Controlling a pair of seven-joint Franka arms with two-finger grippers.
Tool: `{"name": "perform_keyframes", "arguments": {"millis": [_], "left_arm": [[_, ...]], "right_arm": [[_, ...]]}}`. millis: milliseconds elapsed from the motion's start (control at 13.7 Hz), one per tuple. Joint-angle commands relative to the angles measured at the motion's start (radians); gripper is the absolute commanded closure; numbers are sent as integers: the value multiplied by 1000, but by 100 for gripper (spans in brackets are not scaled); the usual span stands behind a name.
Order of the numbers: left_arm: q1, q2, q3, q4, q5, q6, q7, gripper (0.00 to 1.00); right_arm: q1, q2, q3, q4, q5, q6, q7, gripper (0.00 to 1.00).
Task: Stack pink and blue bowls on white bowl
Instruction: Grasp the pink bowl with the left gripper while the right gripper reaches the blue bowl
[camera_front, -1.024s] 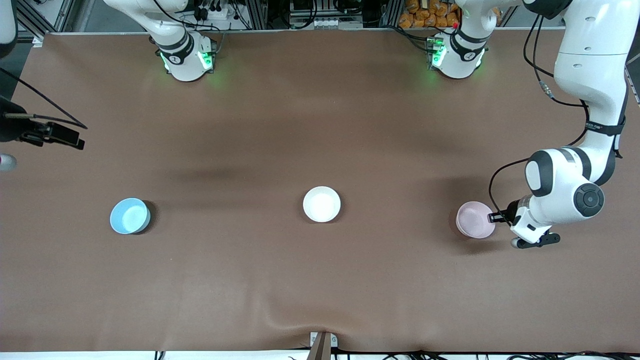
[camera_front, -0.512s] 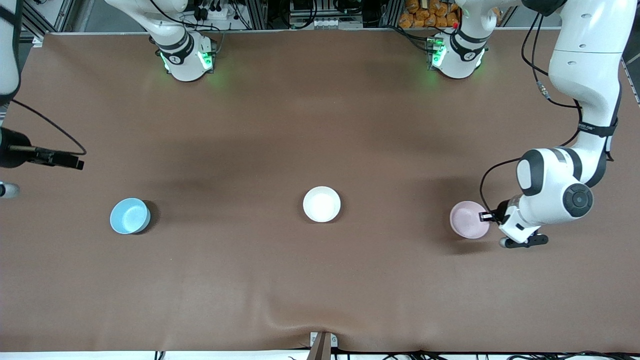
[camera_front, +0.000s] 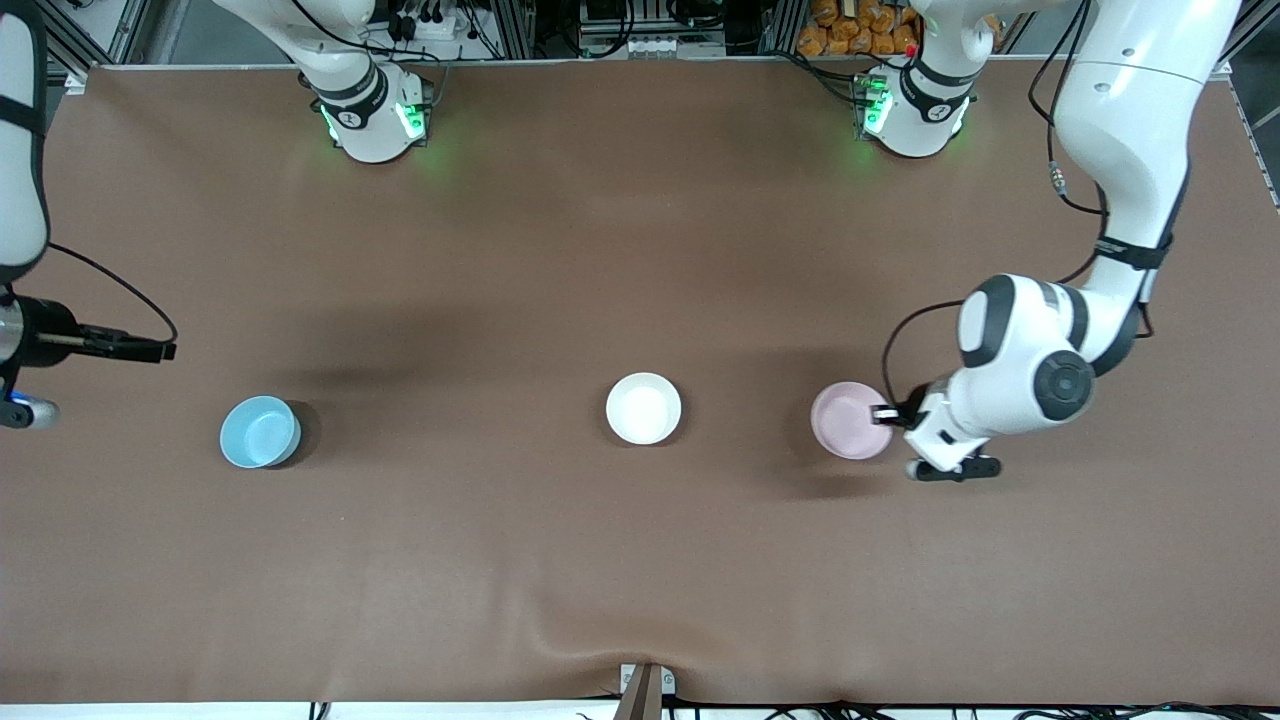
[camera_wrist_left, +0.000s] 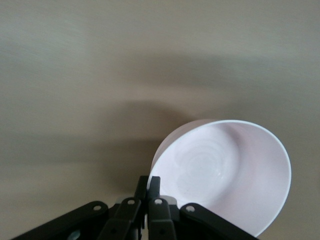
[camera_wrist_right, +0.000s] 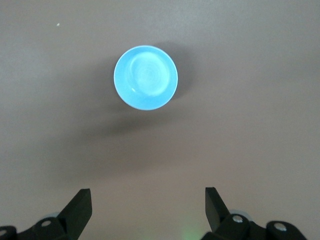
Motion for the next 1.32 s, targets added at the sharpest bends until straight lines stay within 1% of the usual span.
{"name": "perform_keyframes", "arguments": {"millis": [0, 73, 293, 439, 585, 659, 878, 1098, 1244], "left_arm": [[-3, -17, -75, 4, -17, -15, -118, 100], [-23, -17, -91, 12, -17, -15, -172, 100], [-135, -16, -91, 45, -11, -13, -349, 100], [-178, -14, -91, 61, -6, -13, -420, 100], [-193, -16, -91, 62, -6, -10, -430, 100], [-201, -16, -91, 67, -5, -10, -447, 100], [-227, -16, -91, 88, -5, -12, -500, 100], [-212, -20, -89, 82, 10, -18, -500, 100], [-213, -40, -86, 88, 38, -59, -507, 100]], "right_arm": [[-57, 89, 16, 48, 6, 57, 2, 0], [-58, 109, 16, 48, 7, 77, -1, 0], [-51, 178, 16, 36, 4, 168, -1, 0], [-51, 218, 16, 34, 4, 194, -2, 0], [-60, 242, 16, 2, 4, 251, -4, 0], [-63, 242, 16, -29, 4, 286, -14, 0], [-62, 242, 16, -72, 6, 353, -38, 0], [-63, 242, 16, -156, 6, 493, -38, 0], [-66, 244, 16, -175, 6, 525, -38, 0]]}}
